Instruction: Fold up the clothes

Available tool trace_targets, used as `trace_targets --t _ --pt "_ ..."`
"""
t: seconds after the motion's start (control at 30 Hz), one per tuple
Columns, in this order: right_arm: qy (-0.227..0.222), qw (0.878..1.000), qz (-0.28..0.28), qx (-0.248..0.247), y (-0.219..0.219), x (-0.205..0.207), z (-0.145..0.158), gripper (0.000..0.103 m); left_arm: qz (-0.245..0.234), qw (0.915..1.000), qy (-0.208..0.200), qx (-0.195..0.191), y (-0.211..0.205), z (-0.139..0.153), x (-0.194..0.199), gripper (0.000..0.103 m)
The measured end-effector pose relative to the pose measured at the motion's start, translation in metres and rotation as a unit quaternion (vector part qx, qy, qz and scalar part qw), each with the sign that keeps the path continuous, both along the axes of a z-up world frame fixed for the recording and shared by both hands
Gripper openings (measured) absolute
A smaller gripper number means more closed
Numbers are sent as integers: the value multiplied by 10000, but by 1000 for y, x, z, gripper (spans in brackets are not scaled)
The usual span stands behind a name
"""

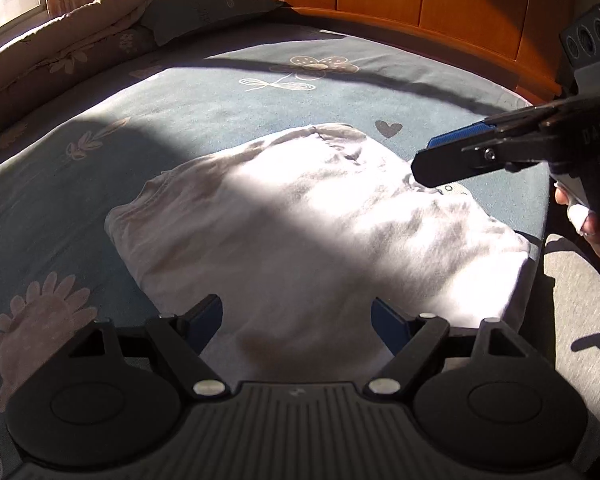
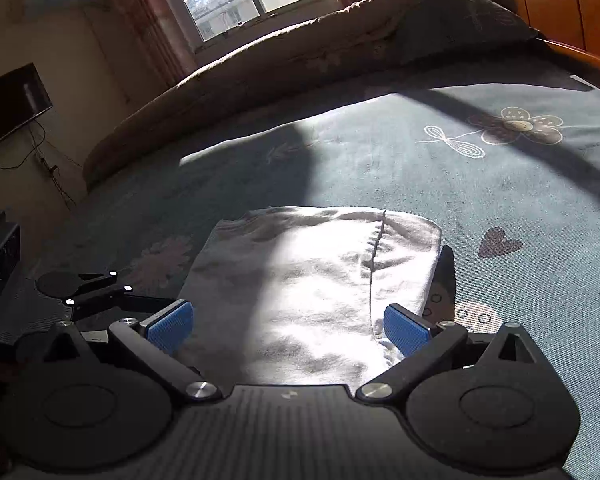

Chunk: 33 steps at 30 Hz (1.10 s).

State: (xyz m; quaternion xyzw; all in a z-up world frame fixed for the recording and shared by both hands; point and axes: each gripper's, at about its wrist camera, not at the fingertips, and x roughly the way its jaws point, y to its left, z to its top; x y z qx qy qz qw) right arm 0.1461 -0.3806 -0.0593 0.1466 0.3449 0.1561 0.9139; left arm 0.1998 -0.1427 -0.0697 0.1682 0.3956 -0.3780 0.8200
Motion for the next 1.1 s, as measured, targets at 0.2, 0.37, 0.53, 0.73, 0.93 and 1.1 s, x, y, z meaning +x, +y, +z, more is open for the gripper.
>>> trace_targets --t 0.2,0.37,0.53,0.73,0.93,1.1 --pt "406 9989 -46 -248 7 46 -26 103 -153 9996 -70 205 14 -12 -23 89" --pt "237 9963 235 -789 24 14 -26 103 278 9992 -74 263 39 -1 -22 90" --pt "-152 9816 915 -1667 62 -32 -21 103 776 9968 -179 84 53 15 -16 90" --pt "-111 9600 1331 -2460 98 -66 -36 103 771 9961 -401 130 52 29 -35 90" --pt "-134 9716 1208 -2029 103 -67 -23 103 1021 9937 -357 280 57 29 -42 90" --pt "162 9683 1330 -2106 117 -67 -35 103 1077 9934 -275 283 64 29 -47 90"
